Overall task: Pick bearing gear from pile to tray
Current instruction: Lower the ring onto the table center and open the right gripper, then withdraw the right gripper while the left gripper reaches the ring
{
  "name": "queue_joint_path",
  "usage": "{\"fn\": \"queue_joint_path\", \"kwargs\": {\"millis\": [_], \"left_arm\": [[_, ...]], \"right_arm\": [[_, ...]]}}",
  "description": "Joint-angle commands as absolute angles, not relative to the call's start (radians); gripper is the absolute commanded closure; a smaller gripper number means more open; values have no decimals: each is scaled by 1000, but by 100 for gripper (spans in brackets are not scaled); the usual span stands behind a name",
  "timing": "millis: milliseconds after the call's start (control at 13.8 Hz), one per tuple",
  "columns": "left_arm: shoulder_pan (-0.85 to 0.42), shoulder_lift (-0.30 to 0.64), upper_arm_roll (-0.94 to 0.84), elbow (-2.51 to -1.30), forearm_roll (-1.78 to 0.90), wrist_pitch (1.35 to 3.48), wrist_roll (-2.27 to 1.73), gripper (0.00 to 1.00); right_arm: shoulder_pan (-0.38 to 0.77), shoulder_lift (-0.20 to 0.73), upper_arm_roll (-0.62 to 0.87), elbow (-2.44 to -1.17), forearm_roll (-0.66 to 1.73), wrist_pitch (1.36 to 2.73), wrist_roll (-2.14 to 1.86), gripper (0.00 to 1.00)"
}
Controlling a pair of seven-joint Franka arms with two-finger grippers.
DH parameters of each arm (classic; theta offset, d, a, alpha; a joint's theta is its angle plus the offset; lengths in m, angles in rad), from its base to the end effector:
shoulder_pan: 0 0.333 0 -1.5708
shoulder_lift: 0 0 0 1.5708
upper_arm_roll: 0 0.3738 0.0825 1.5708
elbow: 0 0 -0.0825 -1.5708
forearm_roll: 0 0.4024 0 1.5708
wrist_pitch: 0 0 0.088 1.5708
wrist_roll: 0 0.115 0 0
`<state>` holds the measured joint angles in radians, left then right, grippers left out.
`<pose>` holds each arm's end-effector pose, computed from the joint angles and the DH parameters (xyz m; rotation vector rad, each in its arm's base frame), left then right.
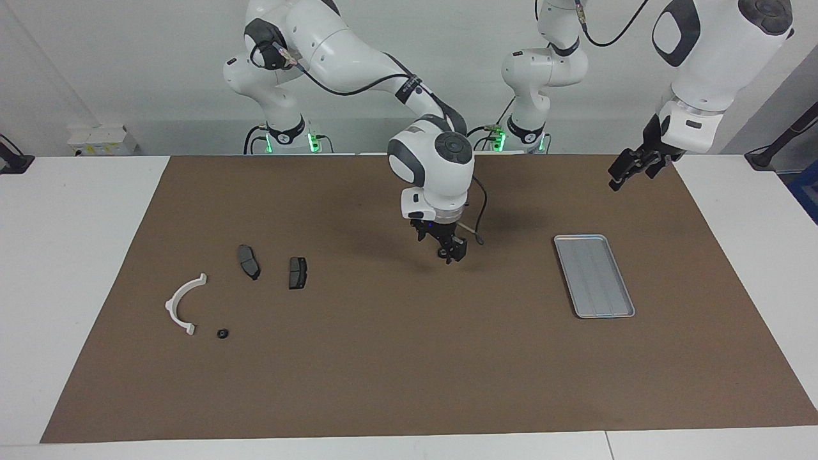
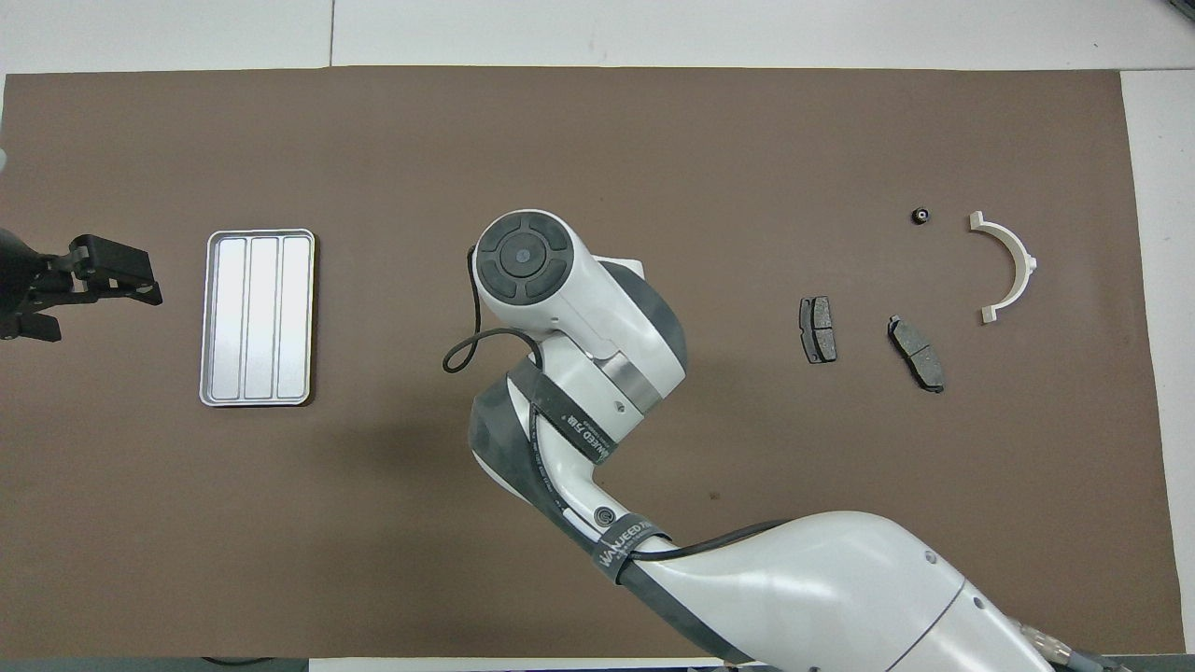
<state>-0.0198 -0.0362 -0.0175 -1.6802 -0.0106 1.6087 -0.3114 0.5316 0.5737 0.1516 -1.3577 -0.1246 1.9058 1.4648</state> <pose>0.5597 -0.0223 0.6444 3.1079 0.4296 -0.0573 0.6134 0.4533 0.4236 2.8848 -1.1567 0.0337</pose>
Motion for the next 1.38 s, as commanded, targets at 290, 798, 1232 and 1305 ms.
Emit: {"fn": "queue_joint_path", "kwargs": {"millis": [290,798,1232,1305], "left_arm": [[-44,-66,-26,-1724,-8,1621,-383,0],[-211,76,-23,-1752,-75,1837,-665,0],[-388,233,-23,-1799,-74,2037,-831,0],[-418,279,-21,-1798,-72,2087,-874,0]], "right_arm": [[338,447,167,-1347,-80,1744,973,0],[97,425,164,-1403,-103,1790,369,0],[-89,397,164,-1564,-124,2018,22,0],[-118,405,163,-1601,-126,2092,-32,0]]}}
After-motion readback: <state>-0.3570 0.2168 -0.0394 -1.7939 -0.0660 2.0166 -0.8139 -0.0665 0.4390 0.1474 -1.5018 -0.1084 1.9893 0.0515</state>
